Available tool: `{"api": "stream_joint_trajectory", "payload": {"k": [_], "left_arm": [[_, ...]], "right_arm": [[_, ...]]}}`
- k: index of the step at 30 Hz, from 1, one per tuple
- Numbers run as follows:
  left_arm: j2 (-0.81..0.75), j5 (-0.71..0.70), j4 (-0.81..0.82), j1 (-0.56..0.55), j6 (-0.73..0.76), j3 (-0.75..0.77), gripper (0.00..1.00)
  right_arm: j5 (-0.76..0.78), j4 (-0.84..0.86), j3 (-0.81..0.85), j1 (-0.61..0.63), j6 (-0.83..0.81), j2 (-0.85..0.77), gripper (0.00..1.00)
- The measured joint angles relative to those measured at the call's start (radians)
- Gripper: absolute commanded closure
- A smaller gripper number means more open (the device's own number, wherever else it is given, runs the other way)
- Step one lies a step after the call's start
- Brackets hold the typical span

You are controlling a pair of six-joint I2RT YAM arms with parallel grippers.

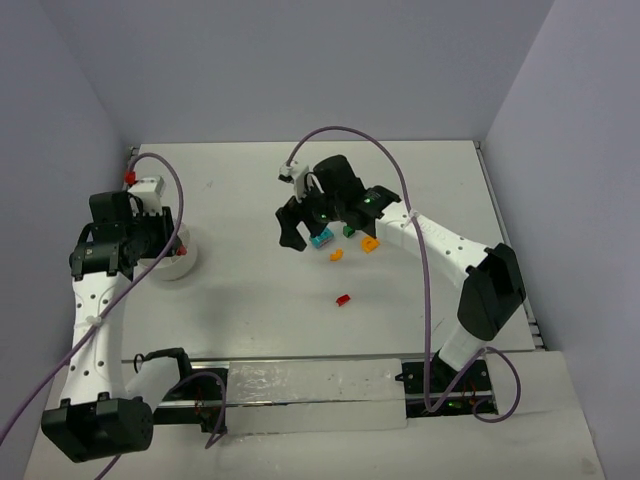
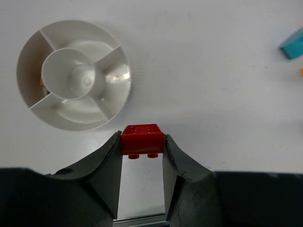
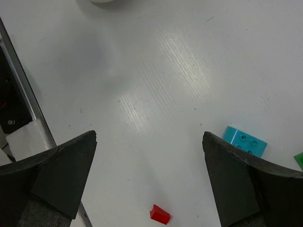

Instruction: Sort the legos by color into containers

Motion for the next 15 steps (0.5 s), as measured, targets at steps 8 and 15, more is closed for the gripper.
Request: {"api": "stream_joint_trajectory", "payload": {"k": [8, 15], "left_arm": [[0.019, -0.106, 0.060, 0.029, 0.086, -0.048, 1.00], [0.071, -0.126, 0.118, 0.070, 0.147, -0.071, 1.00]], "right_arm": [[-0.036, -0.001, -0.044, -0.036, -0.014, -0.001, 0.00], [-0.063, -0.004, -0.052, -0.065, -0.019, -0.002, 0.00]]}}
